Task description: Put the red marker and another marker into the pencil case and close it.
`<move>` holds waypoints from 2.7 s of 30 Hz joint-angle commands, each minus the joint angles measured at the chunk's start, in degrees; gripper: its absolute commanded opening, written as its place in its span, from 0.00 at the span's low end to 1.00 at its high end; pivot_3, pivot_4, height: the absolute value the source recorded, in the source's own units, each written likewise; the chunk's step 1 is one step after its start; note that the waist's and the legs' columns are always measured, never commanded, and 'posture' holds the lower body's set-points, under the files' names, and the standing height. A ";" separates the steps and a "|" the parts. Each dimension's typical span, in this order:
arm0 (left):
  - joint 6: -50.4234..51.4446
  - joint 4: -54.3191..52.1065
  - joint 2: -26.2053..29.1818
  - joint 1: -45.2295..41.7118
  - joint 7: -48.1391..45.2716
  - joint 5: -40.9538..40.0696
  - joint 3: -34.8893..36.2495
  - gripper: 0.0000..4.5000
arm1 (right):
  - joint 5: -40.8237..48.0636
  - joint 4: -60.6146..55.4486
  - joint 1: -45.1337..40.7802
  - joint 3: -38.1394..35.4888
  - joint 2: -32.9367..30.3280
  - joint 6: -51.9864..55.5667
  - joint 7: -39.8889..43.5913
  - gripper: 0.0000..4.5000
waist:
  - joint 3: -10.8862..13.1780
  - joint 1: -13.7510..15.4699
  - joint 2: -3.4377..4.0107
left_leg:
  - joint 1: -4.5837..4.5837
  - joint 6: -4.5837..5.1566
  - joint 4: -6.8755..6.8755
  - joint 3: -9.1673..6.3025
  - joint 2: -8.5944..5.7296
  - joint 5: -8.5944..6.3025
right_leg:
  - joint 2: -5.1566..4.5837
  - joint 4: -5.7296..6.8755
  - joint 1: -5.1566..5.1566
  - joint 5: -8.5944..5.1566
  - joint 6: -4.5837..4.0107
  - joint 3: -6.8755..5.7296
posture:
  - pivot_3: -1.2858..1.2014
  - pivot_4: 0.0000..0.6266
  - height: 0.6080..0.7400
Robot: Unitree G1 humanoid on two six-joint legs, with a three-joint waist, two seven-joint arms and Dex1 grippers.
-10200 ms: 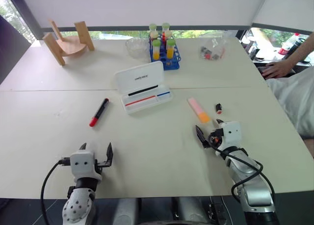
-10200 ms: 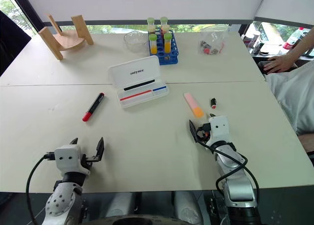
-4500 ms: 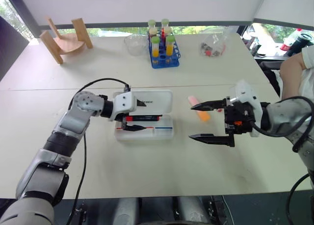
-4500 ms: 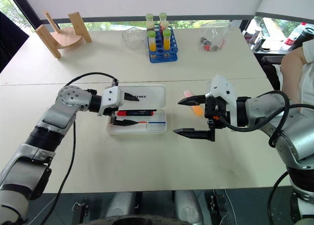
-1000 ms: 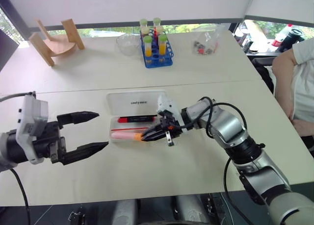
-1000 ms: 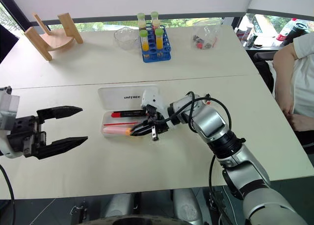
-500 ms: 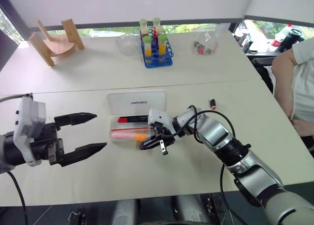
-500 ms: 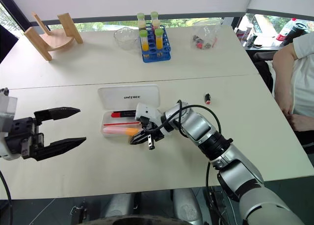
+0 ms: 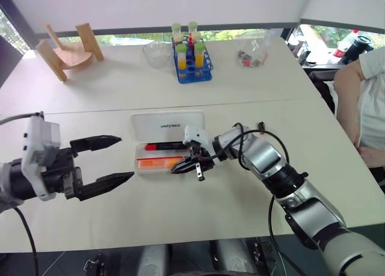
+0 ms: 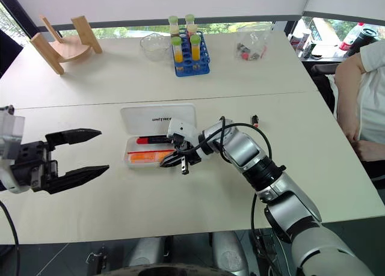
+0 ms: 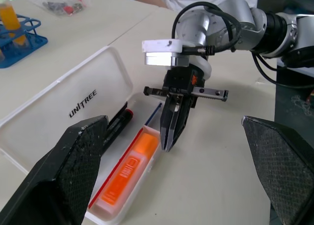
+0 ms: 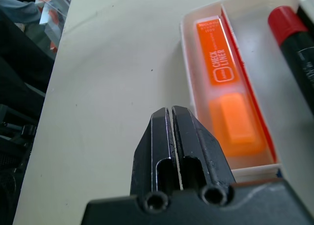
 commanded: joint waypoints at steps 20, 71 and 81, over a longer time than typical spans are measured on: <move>-2.22 0.73 0.13 1.00 -1.15 0.89 -0.41 1.00 | -4.65 1.96 1.56 -21.51 -23.77 5.97 -14.55 0.75 | 0.06 0.77 -0.04 | 0.01 0.01 0.00 0.19 -0.02 0.00 | -0.04 -0.04 -0.01 0.00 -0.01 0.08 | 0.52 0.24 1.00; -3.55 1.17 -1.02 -0.30 -0.69 5.51 -3.77 1.00 | -0.72 -4.51 1.91 -3.75 -13.22 -3.80 1.72 0.21 | 0.19 0.88 -0.12 | -0.03 0.02 0.07 0.09 0.00 -0.01 | -0.05 -0.04 0.03 0.00 0.02 0.04 | 0.52 0.24 1.00; -1.02 0.49 0.40 2.18 0.40 5.62 -3.17 1.00 | -0.87 -5.05 1.04 -4.72 -12.49 -2.88 3.13 0.98 | 0.19 0.80 -0.12 | -0.01 0.02 0.07 0.07 0.01 -0.01 | -0.02 -0.02 0.03 0.00 0.02 0.02 | 0.52 0.24 1.00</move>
